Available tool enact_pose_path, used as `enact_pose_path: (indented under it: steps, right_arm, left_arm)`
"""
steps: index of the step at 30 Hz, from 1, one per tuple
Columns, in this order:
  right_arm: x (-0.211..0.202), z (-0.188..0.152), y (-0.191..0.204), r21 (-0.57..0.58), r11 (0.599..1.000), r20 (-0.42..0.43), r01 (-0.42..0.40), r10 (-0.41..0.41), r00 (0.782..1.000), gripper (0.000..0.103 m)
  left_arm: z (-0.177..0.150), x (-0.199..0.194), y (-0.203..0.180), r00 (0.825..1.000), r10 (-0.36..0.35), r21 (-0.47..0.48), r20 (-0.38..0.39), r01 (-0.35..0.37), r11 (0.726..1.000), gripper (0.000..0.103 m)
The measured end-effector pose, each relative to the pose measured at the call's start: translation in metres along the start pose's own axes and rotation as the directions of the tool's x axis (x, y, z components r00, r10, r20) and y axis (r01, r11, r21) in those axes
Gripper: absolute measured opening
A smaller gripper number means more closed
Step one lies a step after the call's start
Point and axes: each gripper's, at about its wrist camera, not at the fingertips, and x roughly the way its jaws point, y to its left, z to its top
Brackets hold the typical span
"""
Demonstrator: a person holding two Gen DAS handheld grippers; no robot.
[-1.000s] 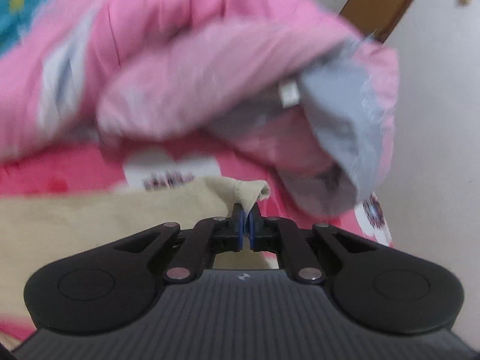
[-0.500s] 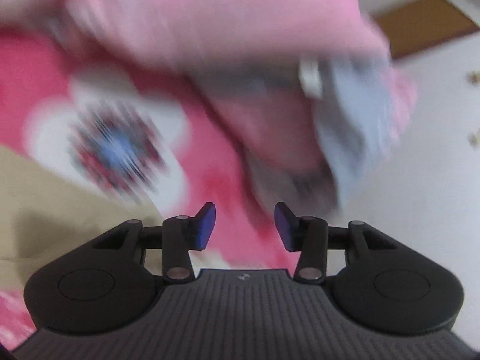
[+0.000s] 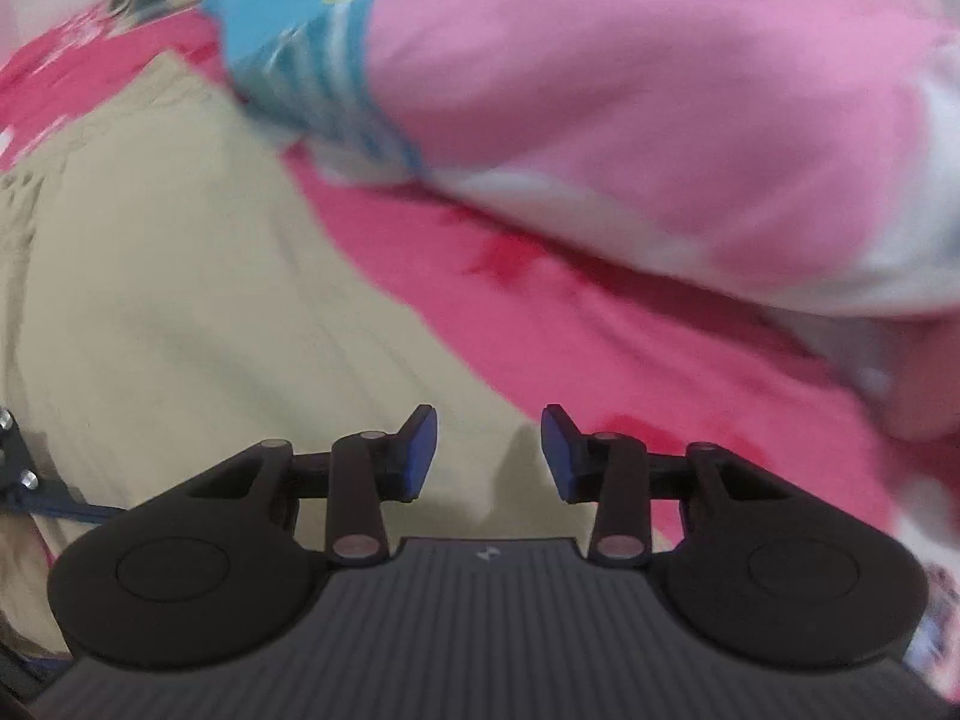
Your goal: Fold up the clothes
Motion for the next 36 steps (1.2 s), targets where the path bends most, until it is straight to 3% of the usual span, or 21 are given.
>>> enact_pose_path:
  steps: [3,6,7,11,13,16,18,19,20,24,26,30,33,36]
  right_arm:
    - [0.018,-0.001,-0.010,0.057,0.998,0.025,-0.020,0.018,1.000,0.042]
    - [0.008,0.007,-0.023,0.131,0.988,0.096,0.084,-0.097,0.991,0.041]
    - [0.004,0.010,-0.029,0.164,0.984,0.114,0.069,-0.089,0.990,0.041]
    - [0.000,0.018,-0.035,0.216,0.963,0.173,-0.160,0.123,0.977,0.048]
    - [0.010,0.023,-0.024,0.177,0.966,0.152,-0.188,0.162,0.975,0.058]
    - [0.031,0.026,-0.004,0.113,0.974,0.072,-0.196,0.188,0.979,0.065]
    - [0.032,0.032,0.005,0.067,0.980,0.045,-0.186,0.183,0.982,0.054]
    - [0.028,0.035,0.007,0.054,0.982,0.042,-0.181,0.178,0.983,0.028]
    - [0.025,0.037,0.011,0.036,0.985,0.040,-0.168,0.167,0.985,0.014]
    - [0.025,0.038,0.040,-0.089,0.996,0.077,-0.007,0.014,0.997,0.007]
    - [0.035,0.037,0.045,-0.076,0.994,0.124,0.077,-0.067,0.990,0.007]
    - [0.034,0.034,0.045,0.112,0.974,0.257,0.197,-0.220,0.941,0.009]
    - [-0.005,0.016,0.025,0.325,0.934,0.320,0.148,-0.256,0.912,0.010]
    - [-0.059,-0.027,0.011,0.421,0.894,0.348,0.153,-0.315,0.883,0.016]
  left_arm:
    - [0.000,0.000,-0.002,1.000,0.010,0.014,0.000,-0.010,1.000,0.067]
    - [0.000,0.000,-0.004,1.000,0.020,0.027,0.000,-0.020,0.999,0.067]
    - [0.000,0.001,-0.004,1.000,0.021,0.029,0.000,-0.021,0.999,0.067]
    - [0.000,0.002,-0.004,1.000,0.024,0.033,0.001,-0.024,0.999,0.067]
    - [0.000,0.001,-0.004,1.000,0.026,0.034,0.002,-0.026,0.999,0.067]
    - [-0.001,0.001,-0.005,1.000,0.029,0.035,0.003,-0.029,0.999,0.068]
    - [-0.001,0.001,-0.006,1.000,0.031,0.036,0.004,-0.031,0.999,0.068]
    - [-0.001,0.000,-0.006,0.999,0.032,0.037,0.005,-0.032,0.999,0.068]
    - [-0.001,0.000,-0.007,0.999,0.033,0.038,0.006,-0.033,0.999,0.068]
    - [-0.002,0.000,-0.008,0.999,0.037,0.039,0.006,-0.037,0.999,0.069]
    - [-0.002,0.000,-0.008,0.999,0.041,0.039,0.007,-0.041,0.998,0.070]
    - [-0.003,-0.001,-0.008,0.999,0.041,0.039,0.007,-0.042,0.998,0.070]
    - [-0.003,-0.002,-0.007,0.999,0.040,0.037,0.007,-0.041,0.998,0.071]
    - [-0.003,-0.004,-0.007,0.999,0.043,0.039,0.007,-0.043,0.998,0.071]
